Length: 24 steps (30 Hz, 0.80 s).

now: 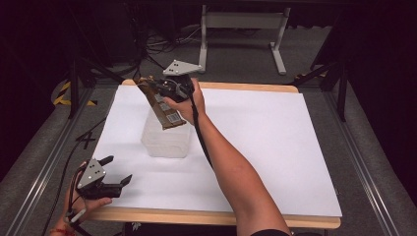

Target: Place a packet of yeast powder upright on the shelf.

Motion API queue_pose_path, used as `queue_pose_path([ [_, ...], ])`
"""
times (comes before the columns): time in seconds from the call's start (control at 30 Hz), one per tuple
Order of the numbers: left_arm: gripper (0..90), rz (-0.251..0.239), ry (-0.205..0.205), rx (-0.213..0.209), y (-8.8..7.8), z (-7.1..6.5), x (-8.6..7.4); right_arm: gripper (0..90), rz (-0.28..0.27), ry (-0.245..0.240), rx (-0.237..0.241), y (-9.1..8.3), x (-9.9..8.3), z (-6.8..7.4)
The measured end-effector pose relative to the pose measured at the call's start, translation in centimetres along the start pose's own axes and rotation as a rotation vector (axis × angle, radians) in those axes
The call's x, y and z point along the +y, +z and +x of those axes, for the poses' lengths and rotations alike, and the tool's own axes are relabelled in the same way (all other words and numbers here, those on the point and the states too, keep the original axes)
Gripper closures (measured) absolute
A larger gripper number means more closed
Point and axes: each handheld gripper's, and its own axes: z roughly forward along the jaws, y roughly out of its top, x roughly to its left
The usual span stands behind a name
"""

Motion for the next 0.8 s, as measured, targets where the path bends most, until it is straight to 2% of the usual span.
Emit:
queue_pose_path([
  [0.2,10.8,0.003,-0.001,0.0,0.0,0.0,-0.1,83.7,0.028,-0.026,-0.006,0.6,-0.4,0.7],
  [0.27,10.7,0.003,0.005,-0.002,0.0,-0.1,-0.1,83.5,0.031,-0.022,0.002,0.7,-1.0,0.9],
  [0.3,10.8,0.005,0.005,-0.006,0.0,-0.1,-0.1,83.5,0.037,-0.032,-0.016,0.7,-1.3,0.9],
  [0.37,10.7,0.005,0.004,-0.009,0.1,0.0,-0.1,83.4,0.042,-0.024,-0.008,0.8,-1.6,0.9],
  [0.47,10.7,0.007,0.001,-0.004,0.2,0.0,0.0,83.3,0.046,0.003,0.039,1.0,-2.6,0.9],
  [0.57,10.8,0.0,-0.002,-0.004,0.2,0.1,0.1,83.4,0.052,-0.004,0.048,1.2,-2.6,1.2],
  [0.63,10.8,0.008,0.001,-0.006,0.2,0.0,0.1,83.5,0.068,-0.034,0.043,1.5,-2.5,1.7],
  [0.7,10.8,0.009,0.013,-0.005,0.2,-0.1,0.0,83.5,0.046,-0.017,0.064,1.6,-2.4,2.0],
  [0.8,10.8,0.003,0.005,-0.009,0.1,0.0,0.0,83.5,0.051,-0.03,0.053,1.9,-2.2,2.2],
])
